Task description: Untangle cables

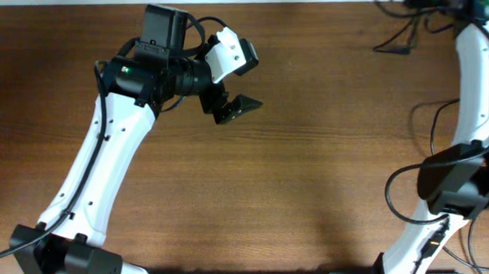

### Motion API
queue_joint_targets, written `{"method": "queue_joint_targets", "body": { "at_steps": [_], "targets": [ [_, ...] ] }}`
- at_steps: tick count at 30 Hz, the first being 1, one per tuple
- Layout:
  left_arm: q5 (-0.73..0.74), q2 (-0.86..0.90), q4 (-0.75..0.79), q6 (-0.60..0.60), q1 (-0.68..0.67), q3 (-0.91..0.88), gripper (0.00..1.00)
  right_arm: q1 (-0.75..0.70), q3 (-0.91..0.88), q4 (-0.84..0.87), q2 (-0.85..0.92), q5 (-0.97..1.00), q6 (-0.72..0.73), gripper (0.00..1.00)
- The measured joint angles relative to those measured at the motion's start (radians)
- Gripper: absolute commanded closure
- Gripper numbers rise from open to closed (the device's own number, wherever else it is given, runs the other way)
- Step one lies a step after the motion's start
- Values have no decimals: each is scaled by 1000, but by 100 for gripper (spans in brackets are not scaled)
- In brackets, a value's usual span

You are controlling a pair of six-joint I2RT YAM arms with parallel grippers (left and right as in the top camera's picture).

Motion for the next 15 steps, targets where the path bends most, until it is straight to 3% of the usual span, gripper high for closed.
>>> {"method": "queue_joint_targets", "body": {
  "at_steps": [7,15],
  "targets": [
    [-3,0,0,0,0,0,1,-115,0,120,0,311,37,96],
    [-4,0,0,0,0,0,1,-238,0,253,12,445,38,96]
  ]
}}
